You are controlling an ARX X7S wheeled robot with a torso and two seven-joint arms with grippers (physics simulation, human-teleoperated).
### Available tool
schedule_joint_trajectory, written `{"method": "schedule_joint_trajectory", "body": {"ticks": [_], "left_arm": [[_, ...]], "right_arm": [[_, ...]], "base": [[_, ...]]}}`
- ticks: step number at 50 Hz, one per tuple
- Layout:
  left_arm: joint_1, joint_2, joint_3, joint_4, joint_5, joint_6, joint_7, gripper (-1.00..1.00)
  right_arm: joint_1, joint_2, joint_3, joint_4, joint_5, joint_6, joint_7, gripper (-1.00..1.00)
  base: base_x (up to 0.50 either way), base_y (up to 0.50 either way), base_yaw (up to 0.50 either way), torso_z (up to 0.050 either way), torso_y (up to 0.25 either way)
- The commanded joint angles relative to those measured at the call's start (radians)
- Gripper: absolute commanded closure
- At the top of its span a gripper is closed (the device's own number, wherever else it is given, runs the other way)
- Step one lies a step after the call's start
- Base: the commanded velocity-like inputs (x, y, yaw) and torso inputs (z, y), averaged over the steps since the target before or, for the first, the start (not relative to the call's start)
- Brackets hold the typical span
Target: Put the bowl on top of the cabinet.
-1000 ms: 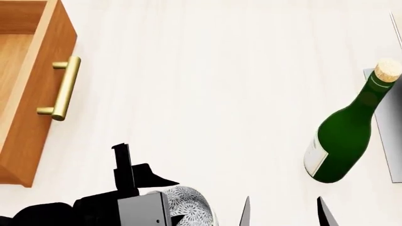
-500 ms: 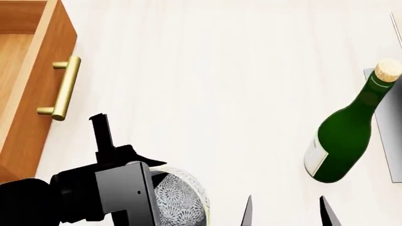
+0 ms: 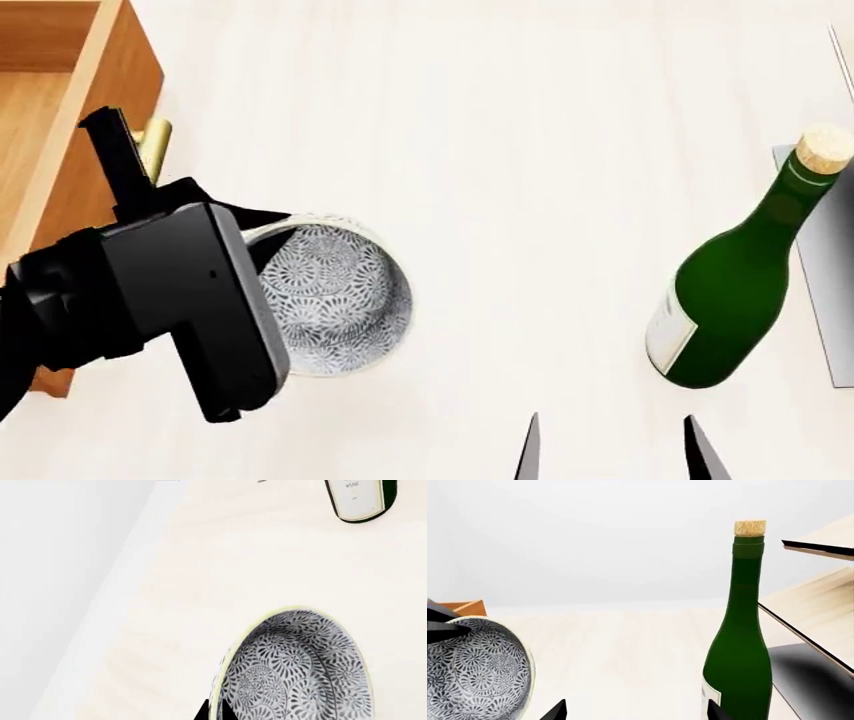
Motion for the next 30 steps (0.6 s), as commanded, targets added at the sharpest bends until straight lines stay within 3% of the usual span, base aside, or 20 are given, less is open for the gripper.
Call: {"method": "schedule_joint_trajectory", "body": {"ticks": [1, 25, 30], "left_arm": [[-0.088, 0.021, -0.110, 0.058, -0.008, -0.104, 0.038, 1.00], [-0.366, 0.149, -0.402, -0.030, -0.036, -0.288, -0.025, 1.00], [-0.413, 0.149, -0.410, -0.069, -0.005, -0.282, -0.054, 1.00]], "right_arm": [[-0.005, -0.017, 0.022, -0.007, -0.023, 0.001, -0.019, -1.00], [-0.006, -0.008, 0.019, -0.011, -0.018, -0.002, -0.011, -1.00], [-0.007, -0.007, 0.017, -0.010, -0.019, -0.004, -0.010, -1.00]], "base": [[0.00, 0.00, 0.00, 0.000, 0.000], [0.00, 0.00, 0.00, 0.000, 0.000], [0.00, 0.00, 0.00, 0.000, 0.000]]}}
